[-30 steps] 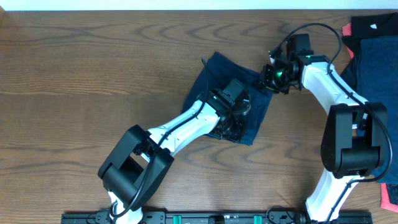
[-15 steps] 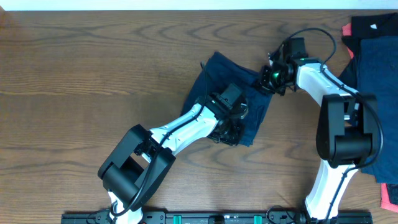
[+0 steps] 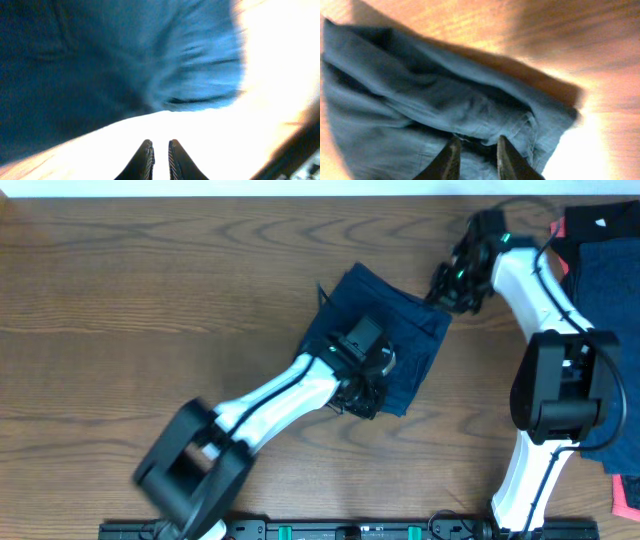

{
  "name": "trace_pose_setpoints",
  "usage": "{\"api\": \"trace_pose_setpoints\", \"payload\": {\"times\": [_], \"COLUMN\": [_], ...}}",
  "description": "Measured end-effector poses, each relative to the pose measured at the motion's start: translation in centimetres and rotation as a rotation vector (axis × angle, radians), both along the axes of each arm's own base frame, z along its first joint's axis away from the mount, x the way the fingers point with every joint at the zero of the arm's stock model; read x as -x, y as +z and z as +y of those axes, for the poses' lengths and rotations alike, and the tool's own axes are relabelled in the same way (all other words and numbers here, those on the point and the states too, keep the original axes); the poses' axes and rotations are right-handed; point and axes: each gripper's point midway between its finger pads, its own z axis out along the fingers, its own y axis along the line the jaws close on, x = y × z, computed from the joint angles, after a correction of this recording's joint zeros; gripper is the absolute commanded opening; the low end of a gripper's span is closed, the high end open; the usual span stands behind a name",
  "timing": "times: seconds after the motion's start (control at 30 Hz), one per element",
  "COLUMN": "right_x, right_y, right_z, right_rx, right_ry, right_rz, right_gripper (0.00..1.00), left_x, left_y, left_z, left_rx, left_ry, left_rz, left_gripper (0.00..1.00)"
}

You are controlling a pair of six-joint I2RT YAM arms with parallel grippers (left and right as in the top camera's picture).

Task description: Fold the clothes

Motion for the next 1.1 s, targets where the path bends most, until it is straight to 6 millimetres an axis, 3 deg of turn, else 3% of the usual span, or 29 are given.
{"api": "trace_pose_setpoints", "payload": {"times": [0.1,0.17,0.2,0.37,0.57,0.63,0.67,0.7,0.73,0.83,0.93,1.1], "right_x": [-1.3,-1.7,-1.5,-0.2,2.8,4.6,5.4,6.5,7.4,10.7,14.4,18.6], "right_y": [4.2,6.5,7.6,10.6,15.4,18.1,19.3,20.9,22.2,26.5,30.0,32.2], "right_z": [-0.6,-0.7,-0.7,-0.4,0.5,1.3,1.6,2.2,2.6,3.8,3.6,2.1], "right_rx": [0.026,0.036,0.040,0.049,0.055,0.059,0.061,0.064,0.068,0.083,0.105,0.136], "right_ry": [0.010,0.023,0.032,0.062,0.104,0.138,0.155,0.175,0.191,0.237,0.254,0.240], "right_rz": [-0.053,-0.080,-0.086,-0.094,-0.150,-0.199,-0.224,-0.260,-0.291,-0.409,-0.504,-0.550], "right_gripper": [0.26,0.29,0.29,0.29,0.45,0.47,0.46,0.44,0.43,0.44,0.45,0.45], "left_x": [-0.7,-1.3,-1.5,-3.7,-8.4,-9.8,-10.3,-10.8,-11.2,-12.5,-14.0,-15.9], "left_y": [4.4,7.6,8.9,12.2,11.3,10.8,10.3,9.7,9.1,6.7,4.8,3.6], "left_z": [0.4,1.2,1.6,4.2,6.6,6.3,6.1,5.9,5.6,4.7,3.6,2.4], "left_rx": [0.046,0.069,0.079,0.099,0.088,0.103,0.103,0.101,0.099,0.094,0.104,0.136], "left_ry": [0.004,0.019,0.028,0.124,0.232,0.232,0.228,0.221,0.212,0.196,0.194,0.187], "left_rz": [-0.122,-0.225,-0.264,-0.369,-0.410,-0.429,-0.433,-0.432,-0.432,-0.424,-0.430,-0.480], "left_gripper": [0.46,0.69,0.72,0.73,0.73,0.66,0.48,0.19,0.06,0.06,0.06,0.06]}}
